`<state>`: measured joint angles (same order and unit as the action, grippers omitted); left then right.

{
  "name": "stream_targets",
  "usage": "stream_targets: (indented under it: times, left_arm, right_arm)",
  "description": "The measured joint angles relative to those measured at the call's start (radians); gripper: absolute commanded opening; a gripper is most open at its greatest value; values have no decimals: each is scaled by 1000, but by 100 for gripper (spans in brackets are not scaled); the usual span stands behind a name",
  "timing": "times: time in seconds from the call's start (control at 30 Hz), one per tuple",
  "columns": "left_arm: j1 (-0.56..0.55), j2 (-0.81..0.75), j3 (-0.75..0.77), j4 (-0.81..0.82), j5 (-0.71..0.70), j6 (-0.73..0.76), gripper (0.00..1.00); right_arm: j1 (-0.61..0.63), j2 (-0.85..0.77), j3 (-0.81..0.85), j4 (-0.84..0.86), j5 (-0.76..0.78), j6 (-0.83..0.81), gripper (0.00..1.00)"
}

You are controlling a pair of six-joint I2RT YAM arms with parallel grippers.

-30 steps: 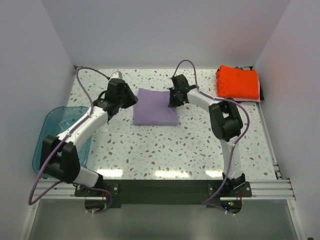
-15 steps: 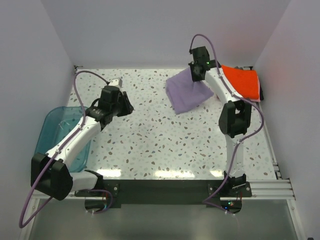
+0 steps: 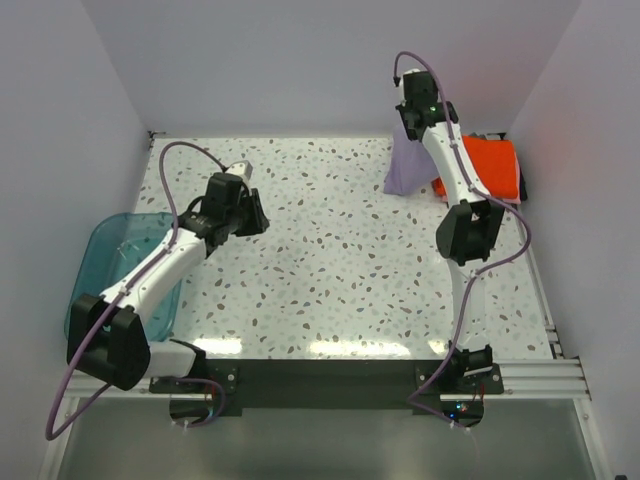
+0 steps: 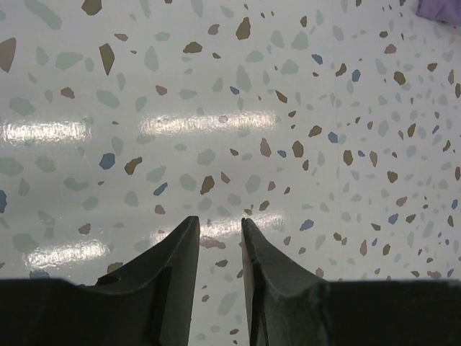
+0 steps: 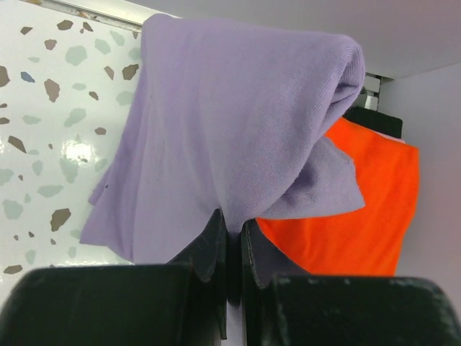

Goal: Fold and stack the t-shirts
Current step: Neatly place the folded tshirt to the corner

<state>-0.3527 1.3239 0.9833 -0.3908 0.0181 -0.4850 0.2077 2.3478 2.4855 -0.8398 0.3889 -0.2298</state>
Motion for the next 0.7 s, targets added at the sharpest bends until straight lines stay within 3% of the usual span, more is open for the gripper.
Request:
stream_targets:
  times: [0.7]
  left_arm:
    - [13, 58, 0, 0, 43, 11, 35]
  right_arm:
    - [-135, -35, 35, 54, 41, -34, 0]
